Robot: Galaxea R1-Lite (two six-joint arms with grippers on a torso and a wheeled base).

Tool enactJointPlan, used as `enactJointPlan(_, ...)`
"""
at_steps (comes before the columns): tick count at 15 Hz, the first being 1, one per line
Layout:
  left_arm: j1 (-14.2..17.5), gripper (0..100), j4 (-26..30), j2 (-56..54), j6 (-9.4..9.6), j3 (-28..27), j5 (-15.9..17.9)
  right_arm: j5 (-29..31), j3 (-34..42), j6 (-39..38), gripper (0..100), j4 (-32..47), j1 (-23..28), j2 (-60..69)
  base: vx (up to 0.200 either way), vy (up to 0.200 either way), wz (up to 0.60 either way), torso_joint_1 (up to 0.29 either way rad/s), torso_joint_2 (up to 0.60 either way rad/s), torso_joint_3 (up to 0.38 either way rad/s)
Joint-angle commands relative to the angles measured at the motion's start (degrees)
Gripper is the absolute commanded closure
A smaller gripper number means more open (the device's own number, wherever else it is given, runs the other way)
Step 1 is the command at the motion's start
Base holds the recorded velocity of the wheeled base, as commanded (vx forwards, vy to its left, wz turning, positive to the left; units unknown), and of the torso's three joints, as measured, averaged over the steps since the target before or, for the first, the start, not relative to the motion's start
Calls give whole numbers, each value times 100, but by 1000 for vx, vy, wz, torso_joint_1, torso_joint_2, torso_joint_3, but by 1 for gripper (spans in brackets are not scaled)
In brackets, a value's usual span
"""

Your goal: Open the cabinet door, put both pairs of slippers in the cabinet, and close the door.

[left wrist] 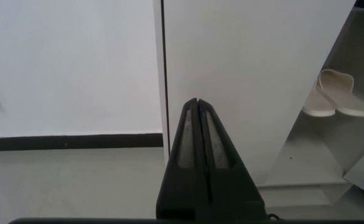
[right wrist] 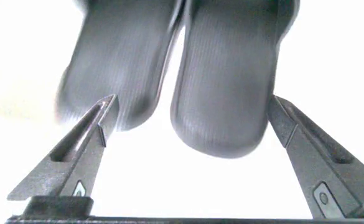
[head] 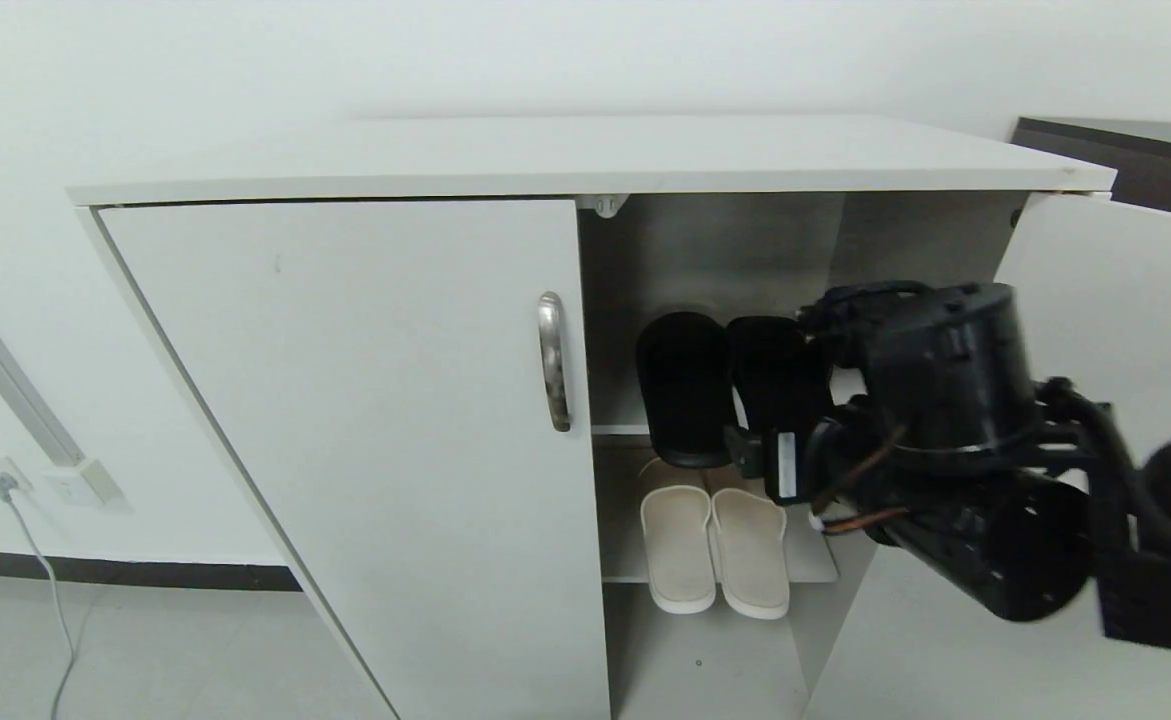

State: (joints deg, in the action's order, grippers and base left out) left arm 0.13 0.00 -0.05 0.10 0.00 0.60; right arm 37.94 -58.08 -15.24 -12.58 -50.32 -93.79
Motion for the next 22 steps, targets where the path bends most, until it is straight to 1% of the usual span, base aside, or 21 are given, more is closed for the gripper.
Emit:
enactJointPlan(1,4,100,0,5,-1,0,2,-269,1123,38,0,-236,-602,1355,0,0,0,0,0,0)
enactJointPlan(2,4,100,0,5,-1,0,2,-515,1255,91,0,-236,-628,1417,0,0,0,0,0,0)
enactJointPlan(3,4,100,0,5,-19,0,11,-577,1334,91,0,-245,-602,1408,0,0,0,0,0,0)
enactJointPlan(4,4,100,0,5,-19,0,11,-586,1483,74,100,-262,-575,1434,0,0,0,0,0,0)
enactJointPlan(6,4,100,0,5,-10,0,11,-612,1562,82,100,-262,-514,1452,0,0,0,0,0,0)
enactJointPlan(8,4,100,0,5,-10,0,2,-911,1422,91,100,-271,-364,1214,0,0,0,0,0,0)
enactJointPlan(9,4,100,0,5,-1,0,2,-955,1334,91,100,-333,-320,1074,0,0,0,0,0,0)
enactJointPlan(11,4,100,0,5,-1,0,2,-937,1281,82,100,-711,-294,784,0,0,0,0,0,0)
enactJointPlan(13,4,100,0,5,-10,0,2,-937,1360,91,100,-922,-285,652,0,0,0,0,0,0)
enactJointPlan(19,4,100,0,5,-1,0,19,-937,1448,82,100,-966,-294,582,0,0,0,0,0,0)
enactJointPlan(22,4,100,0,5,-1,0,19,-955,1475,82,100,-974,-294,564,-200,0,0,1,1,2)
